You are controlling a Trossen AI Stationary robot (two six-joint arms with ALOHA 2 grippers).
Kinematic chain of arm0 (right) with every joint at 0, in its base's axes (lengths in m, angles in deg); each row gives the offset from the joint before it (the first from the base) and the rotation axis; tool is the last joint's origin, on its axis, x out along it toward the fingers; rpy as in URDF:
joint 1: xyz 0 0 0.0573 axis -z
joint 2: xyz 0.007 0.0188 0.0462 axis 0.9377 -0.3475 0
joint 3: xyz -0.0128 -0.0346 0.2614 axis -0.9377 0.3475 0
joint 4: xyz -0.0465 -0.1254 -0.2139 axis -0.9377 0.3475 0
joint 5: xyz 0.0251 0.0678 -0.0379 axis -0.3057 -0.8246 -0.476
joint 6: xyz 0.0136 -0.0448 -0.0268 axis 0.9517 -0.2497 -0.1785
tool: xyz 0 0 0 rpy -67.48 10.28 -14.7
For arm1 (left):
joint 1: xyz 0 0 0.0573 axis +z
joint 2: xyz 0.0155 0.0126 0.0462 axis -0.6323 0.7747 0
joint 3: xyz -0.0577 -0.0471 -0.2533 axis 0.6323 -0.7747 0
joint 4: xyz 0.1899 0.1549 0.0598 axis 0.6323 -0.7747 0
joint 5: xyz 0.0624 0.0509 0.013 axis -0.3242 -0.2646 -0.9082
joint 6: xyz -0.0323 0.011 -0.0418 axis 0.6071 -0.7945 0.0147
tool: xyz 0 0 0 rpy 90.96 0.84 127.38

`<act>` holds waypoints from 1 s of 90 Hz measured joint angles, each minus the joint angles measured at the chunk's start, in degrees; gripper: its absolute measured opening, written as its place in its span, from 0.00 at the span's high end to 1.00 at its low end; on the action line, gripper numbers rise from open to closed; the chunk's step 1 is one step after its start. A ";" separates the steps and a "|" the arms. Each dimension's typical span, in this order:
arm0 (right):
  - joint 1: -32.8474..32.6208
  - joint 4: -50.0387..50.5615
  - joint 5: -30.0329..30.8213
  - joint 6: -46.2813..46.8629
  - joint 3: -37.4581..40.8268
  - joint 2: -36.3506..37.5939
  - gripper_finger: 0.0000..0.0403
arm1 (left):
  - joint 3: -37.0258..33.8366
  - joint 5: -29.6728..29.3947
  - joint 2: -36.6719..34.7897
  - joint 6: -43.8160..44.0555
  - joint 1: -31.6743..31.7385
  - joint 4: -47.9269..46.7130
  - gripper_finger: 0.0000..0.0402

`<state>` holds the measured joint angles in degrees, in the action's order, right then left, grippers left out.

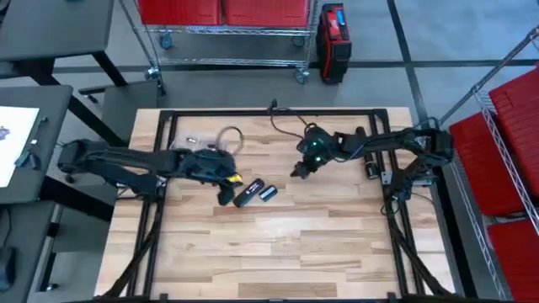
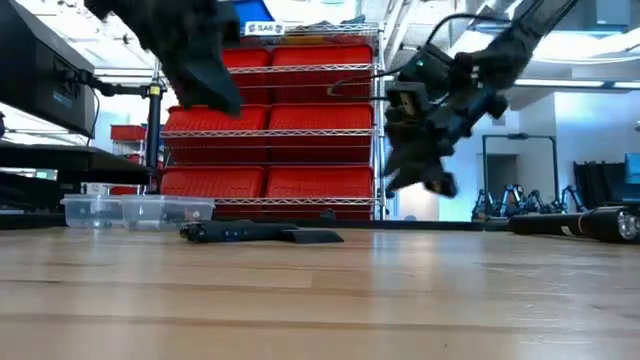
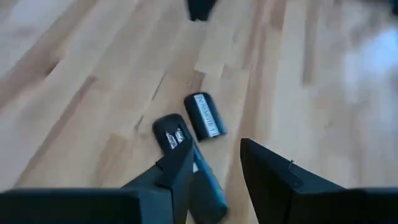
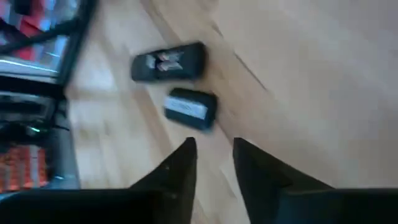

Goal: Insert battery
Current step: Close the remote's battery compartment

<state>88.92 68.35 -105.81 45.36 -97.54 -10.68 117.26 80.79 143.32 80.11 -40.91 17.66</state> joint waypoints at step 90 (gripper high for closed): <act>-3.89 -8.73 -2.82 6.19 -4.76 -16.10 0.48 | 9.51 -10.17 34.32 -28.73 -3.76 10.14 0.72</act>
<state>85.03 59.61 -108.63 51.55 -102.30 -26.78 126.76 70.62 177.64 51.38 -44.67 27.80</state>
